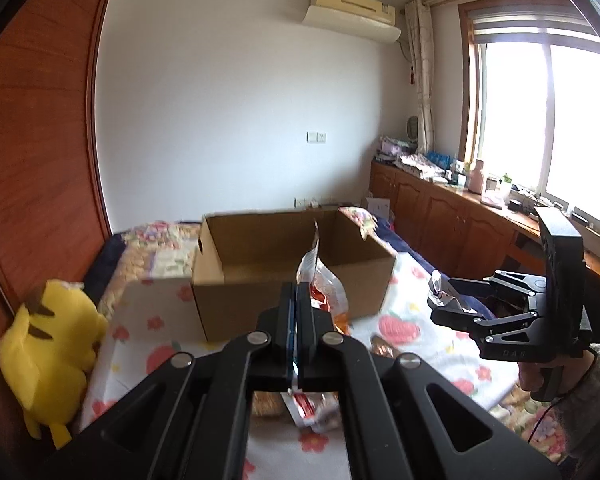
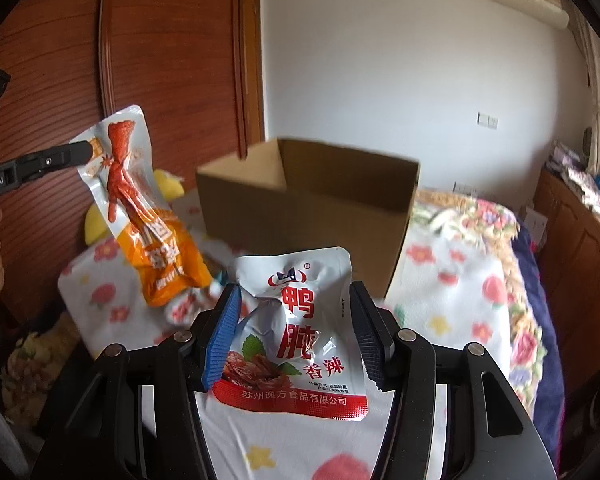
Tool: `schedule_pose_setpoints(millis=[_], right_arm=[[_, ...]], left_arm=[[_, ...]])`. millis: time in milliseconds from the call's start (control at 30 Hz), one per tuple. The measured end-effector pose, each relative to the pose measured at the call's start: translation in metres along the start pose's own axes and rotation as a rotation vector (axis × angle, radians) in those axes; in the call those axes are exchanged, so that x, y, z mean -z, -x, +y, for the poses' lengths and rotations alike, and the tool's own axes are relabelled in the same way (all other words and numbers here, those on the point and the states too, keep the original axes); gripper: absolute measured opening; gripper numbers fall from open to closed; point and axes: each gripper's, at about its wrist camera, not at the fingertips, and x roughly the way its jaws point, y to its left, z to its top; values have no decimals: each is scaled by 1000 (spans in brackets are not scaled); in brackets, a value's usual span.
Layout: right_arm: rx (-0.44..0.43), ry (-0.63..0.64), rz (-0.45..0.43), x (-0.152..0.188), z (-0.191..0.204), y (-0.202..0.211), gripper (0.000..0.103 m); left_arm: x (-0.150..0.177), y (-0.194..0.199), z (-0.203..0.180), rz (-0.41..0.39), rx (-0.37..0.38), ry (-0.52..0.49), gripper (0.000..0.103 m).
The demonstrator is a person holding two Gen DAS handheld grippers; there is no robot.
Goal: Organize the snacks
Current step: 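Lift the white packet with the right gripper while the left carries the orange packet over the box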
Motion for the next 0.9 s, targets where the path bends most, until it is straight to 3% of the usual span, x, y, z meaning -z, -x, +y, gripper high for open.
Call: schedule_pose_setpoints(millis=[233,467,900], right_arm=[[4,24,-72,-53,-11,-4,56],[7,35,-94,-94,-24,-36,56],[4,53,-46,-117,-33,-112,56]], left_arm=[[-47,-19,11,-60,-35,-37,0],[-81,-55,25,-101,-73,-63,0],[-75,-142,51,-47,-75,-31,0]])
